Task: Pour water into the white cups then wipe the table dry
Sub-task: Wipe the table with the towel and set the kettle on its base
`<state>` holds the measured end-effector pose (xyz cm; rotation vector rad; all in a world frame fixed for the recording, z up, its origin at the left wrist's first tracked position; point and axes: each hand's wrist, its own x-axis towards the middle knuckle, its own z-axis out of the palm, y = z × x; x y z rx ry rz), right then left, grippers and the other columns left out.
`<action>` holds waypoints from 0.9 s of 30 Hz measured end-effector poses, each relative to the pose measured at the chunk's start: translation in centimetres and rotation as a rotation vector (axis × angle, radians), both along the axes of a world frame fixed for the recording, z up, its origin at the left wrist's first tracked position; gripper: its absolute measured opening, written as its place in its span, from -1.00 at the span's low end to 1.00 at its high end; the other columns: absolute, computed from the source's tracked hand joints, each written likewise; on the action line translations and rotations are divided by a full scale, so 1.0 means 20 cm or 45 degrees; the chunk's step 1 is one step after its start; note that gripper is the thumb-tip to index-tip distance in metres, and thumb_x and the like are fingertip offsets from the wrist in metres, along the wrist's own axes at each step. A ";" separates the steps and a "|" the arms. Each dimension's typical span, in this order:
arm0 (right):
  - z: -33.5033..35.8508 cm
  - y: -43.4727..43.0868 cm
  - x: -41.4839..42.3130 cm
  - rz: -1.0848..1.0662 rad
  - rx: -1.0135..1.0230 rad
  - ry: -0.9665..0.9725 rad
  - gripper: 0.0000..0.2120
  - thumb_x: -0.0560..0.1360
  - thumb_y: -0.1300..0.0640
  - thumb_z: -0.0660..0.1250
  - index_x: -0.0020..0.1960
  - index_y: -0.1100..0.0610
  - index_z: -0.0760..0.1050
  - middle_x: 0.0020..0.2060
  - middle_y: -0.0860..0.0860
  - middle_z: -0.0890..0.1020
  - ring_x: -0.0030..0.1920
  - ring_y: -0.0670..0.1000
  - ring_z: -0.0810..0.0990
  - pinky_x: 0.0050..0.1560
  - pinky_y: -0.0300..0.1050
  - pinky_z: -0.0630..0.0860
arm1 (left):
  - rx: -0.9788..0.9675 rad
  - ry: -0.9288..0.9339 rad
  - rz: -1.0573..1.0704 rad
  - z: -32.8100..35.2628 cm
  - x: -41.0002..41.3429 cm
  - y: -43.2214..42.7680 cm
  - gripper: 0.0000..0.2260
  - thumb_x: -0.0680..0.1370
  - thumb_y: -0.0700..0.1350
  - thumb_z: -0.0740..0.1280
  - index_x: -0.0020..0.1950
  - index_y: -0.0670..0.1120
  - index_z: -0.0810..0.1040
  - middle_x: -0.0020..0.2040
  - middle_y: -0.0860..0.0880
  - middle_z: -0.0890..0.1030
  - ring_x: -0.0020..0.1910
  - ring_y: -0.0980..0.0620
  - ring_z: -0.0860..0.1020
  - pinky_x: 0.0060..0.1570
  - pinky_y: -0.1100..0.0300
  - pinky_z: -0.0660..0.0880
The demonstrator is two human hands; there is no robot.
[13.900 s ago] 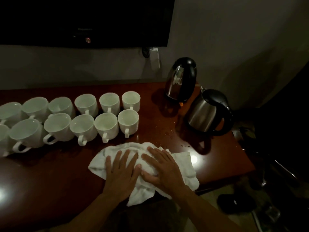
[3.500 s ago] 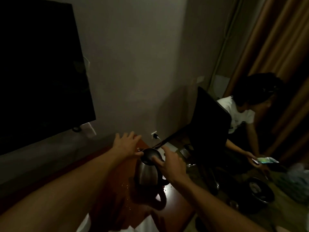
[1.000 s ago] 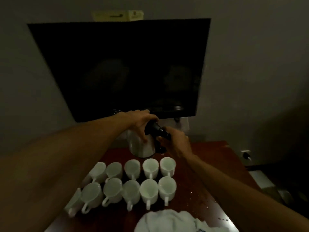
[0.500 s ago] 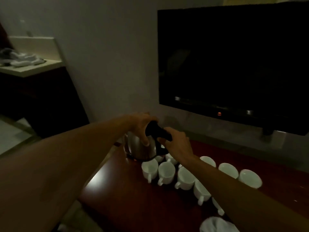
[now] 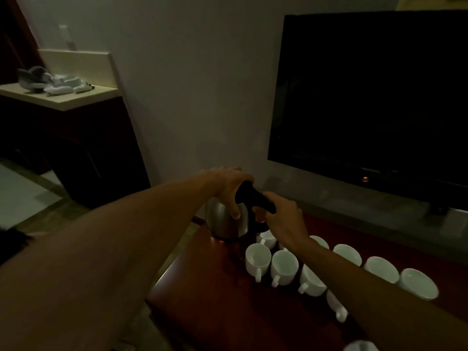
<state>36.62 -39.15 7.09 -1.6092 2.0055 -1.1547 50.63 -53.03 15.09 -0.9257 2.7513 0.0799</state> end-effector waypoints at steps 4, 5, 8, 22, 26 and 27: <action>0.02 0.00 -0.01 0.001 -0.003 -0.002 -0.85 0.54 0.11 0.39 0.10 -0.03 0.58 -0.18 -0.12 0.63 -0.19 -0.11 0.61 -0.19 -0.13 0.59 | -0.008 -0.025 -0.006 0.04 -0.02 -0.01 -0.10 0.24 0.23 0.61 0.48 0.12 0.26 0.22 -0.01 0.40 0.20 -0.10 0.43 0.17 -0.09 0.48; 0.03 0.00 -0.01 0.005 -0.010 0.003 -0.85 0.54 0.10 0.39 0.10 -0.05 0.57 -0.20 -0.14 0.63 -0.21 -0.14 0.61 -0.23 -0.18 0.56 | -0.010 -0.031 -0.004 0.05 -0.02 -0.02 -0.09 0.24 0.23 0.60 0.48 0.12 0.25 0.23 -0.02 0.39 0.20 -0.11 0.43 0.18 -0.09 0.48; 0.03 -0.02 0.00 0.034 -0.027 0.014 -0.85 0.54 0.08 0.39 0.10 -0.08 0.57 -0.22 -0.18 0.61 -0.25 -0.22 0.58 -0.31 -0.30 0.45 | 0.008 -0.036 0.029 0.05 0.02 -0.02 -0.08 0.23 0.24 0.60 0.48 0.12 0.25 0.24 -0.02 0.38 0.21 -0.12 0.43 0.13 -0.05 0.46; -0.17 -0.03 0.34 0.276 0.048 -0.037 -0.75 0.52 0.01 0.41 0.20 -0.07 0.57 -0.03 -0.08 0.69 -0.06 -0.08 0.65 -0.03 -0.02 0.61 | 0.125 -0.036 0.308 -0.19 0.46 0.11 -0.12 0.23 0.22 0.61 0.46 0.17 0.28 0.23 0.04 0.41 0.20 -0.08 0.45 0.06 0.01 0.45; -0.33 -0.01 0.42 0.288 0.124 -0.140 -0.77 0.52 0.02 0.41 0.18 -0.07 0.57 -0.02 -0.12 0.67 -0.02 -0.12 0.64 0.04 -0.02 0.59 | 0.189 -0.060 0.298 -0.36 0.52 0.11 -0.17 0.23 0.22 0.60 0.42 0.23 0.31 0.14 0.10 0.37 0.23 -0.08 0.45 0.01 0.02 0.40; -0.36 0.00 0.43 0.283 0.152 -0.151 -0.75 0.53 0.02 0.41 0.20 -0.07 0.57 0.02 -0.10 0.67 0.01 -0.09 0.64 0.07 0.01 0.59 | 0.211 -0.070 0.292 -0.41 0.53 0.11 -0.16 0.24 0.20 0.60 0.44 0.23 0.30 0.19 0.09 0.38 0.27 -0.09 0.42 0.08 -0.01 0.42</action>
